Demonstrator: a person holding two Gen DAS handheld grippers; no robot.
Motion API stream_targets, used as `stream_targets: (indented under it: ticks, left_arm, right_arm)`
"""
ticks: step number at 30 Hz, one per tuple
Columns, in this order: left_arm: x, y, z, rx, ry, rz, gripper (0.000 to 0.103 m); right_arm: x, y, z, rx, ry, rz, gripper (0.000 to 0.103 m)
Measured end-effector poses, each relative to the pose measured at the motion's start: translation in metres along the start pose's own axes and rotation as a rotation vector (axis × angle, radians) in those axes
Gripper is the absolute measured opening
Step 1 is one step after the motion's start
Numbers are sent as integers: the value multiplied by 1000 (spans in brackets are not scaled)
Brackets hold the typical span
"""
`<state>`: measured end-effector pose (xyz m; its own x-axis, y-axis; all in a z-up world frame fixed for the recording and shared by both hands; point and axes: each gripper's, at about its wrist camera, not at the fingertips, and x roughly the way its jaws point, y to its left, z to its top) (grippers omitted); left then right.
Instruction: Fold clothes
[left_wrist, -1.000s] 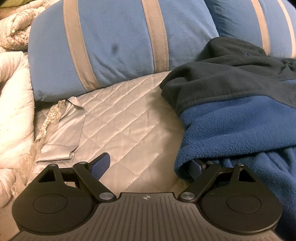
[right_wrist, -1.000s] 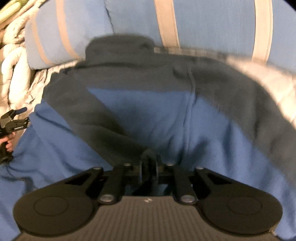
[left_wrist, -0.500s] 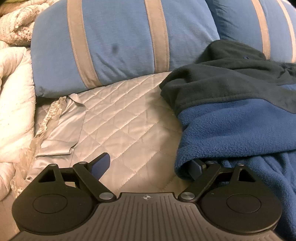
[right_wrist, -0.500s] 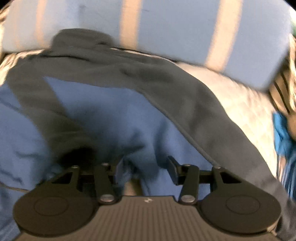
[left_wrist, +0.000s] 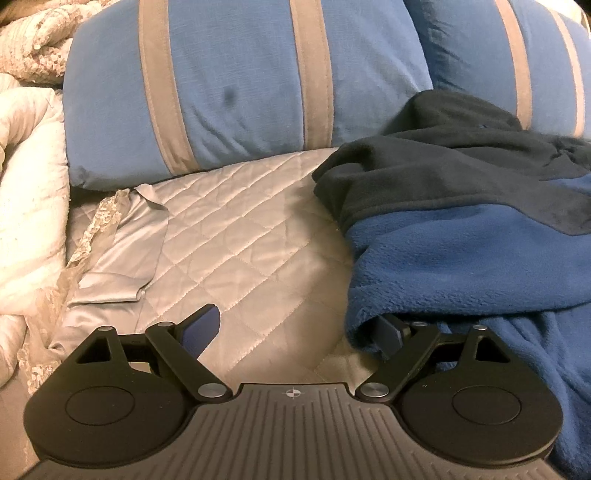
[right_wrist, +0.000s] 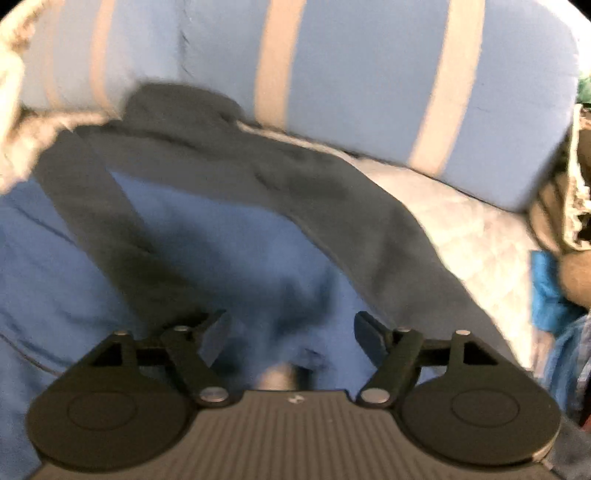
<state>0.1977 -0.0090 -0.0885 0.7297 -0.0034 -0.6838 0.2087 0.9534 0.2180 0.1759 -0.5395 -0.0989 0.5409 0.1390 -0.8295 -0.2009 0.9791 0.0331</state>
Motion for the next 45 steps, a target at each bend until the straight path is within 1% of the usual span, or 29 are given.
stream_targets:
  ticks: [1, 3, 6, 7, 8, 10, 12, 15, 18, 19, 20, 21, 22, 23, 24, 25, 26, 28, 30, 32, 34, 37, 39, 45]
  left_arm:
    - [-1, 0, 0, -2, -1, -1, 88]
    - [-5, 1, -2, -11, -2, -4, 88]
    - [-10, 3, -3, -9, -3, -12, 88]
    - [-11, 3, -3, -7, -4, -12, 88]
    - [-13, 4, -4, -6, -4, -12, 88]
    - [-17, 5, -5, -6, -6, -14, 88]
    - [-23, 7, -5, -10, -16, -19, 88]
    - [-30, 10, -5, -12, -32, -19, 88]
    - [-34, 13, -4, -14, -41, -10, 88]
    - [-35, 14, -3, -19, -44, -8, 88]
    - [-36, 15, -3, -26, -46, -8, 88]
    - [-37, 16, -2, -33, -49, -10, 88]
    - [-38, 17, -3, -38, -52, -12, 88]
    - [-39, 17, -3, -41, -54, -14, 88]
    - [-40, 17, -3, -42, -56, -15, 88]
    - [-40, 17, -4, -41, -56, -14, 88]
    - [-41, 17, -4, -39, -56, -14, 88]
    - [-41, 17, -5, -37, -55, -12, 88]
    - [-39, 16, -6, -37, -51, -11, 88]
    - [-39, 16, -5, -40, -47, -9, 88]
    - [-39, 14, -5, -40, -46, -8, 88]
    - [-40, 12, -6, -24, -46, -9, 88]
    - [-40, 11, -6, -9, -46, -8, 88]
    - [-36, 12, -7, -9, -29, -3, 88]
  right_arm:
    - [-3, 4, 3, 16, -7, 37, 83]
    - [-3, 12, 5, 64, 15, 115, 82]
    - [10, 18, 0, 155, 89, 221, 79]
    - [16, 20, -3, 182, 113, 244, 73]
    - [22, 23, -7, 198, 128, 255, 63]
    - [33, 28, -15, 235, 160, 281, 19]
    - [43, 30, -24, 276, 201, 313, 13]
    - [43, 38, -32, 252, 237, 308, 11]
    - [42, 41, -35, 254, 256, 300, 11]
    - [41, 42, -35, 254, 259, 292, 26]
    - [40, 43, -36, 245, 258, 280, 27]
    - [38, 47, -34, 216, 256, 275, 33]
    - [34, 51, -32, 168, 254, 267, 48]
    - [29, 53, -28, 131, 243, 252, 55]
    - [21, 52, -24, 112, 217, 243, 72]
    - [14, 51, -20, 94, 191, 234, 77]
    - [6, 48, -15, 93, 163, 235, 77]
    - [-7, 35, -5, 140, 99, 255, 77]
    - [-11, 21, 4, 184, 36, 245, 76]
    - [-8, 10, 10, 227, -8, 230, 75]
    - [3, 4, 12, 221, -27, 186, 74]
    - [23, 8, 6, 134, -5, 86, 72]
    - [31, 14, 0, 63, 14, 59, 72]
    - [32, 49, -24, -192, 23, 92, 71]
